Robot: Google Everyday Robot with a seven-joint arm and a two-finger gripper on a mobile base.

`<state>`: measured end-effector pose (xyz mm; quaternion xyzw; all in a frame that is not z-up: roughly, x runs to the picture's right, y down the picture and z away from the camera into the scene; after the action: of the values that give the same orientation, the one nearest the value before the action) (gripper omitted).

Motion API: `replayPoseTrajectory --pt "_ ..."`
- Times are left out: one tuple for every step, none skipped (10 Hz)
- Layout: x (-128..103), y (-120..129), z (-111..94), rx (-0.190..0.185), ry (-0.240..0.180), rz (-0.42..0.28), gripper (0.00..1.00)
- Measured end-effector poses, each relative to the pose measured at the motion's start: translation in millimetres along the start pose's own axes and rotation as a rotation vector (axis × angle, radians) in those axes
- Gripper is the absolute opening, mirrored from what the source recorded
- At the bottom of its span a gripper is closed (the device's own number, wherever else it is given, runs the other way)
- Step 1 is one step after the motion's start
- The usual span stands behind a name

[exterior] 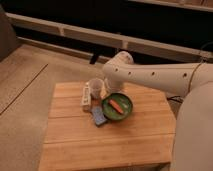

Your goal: Place the pepper on the white sponge

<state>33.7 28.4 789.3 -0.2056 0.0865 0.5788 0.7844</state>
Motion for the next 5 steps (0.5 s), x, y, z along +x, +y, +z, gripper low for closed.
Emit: replayPoseTrajectory --pt "-2 -3 5 -0.018 -0.012 -0.001 0.65" --pt "-2 -7 10 -0.035 -0.019 -0.004 0.65" --pt "-1 -12 17 -0.057 -0.027 -0.003 0.65" --pt "-1 -17 23 -0.073 -0.03 -0.001 0.65" --pt "3 -24 30 -0.083 -0.025 0.013 0.65"
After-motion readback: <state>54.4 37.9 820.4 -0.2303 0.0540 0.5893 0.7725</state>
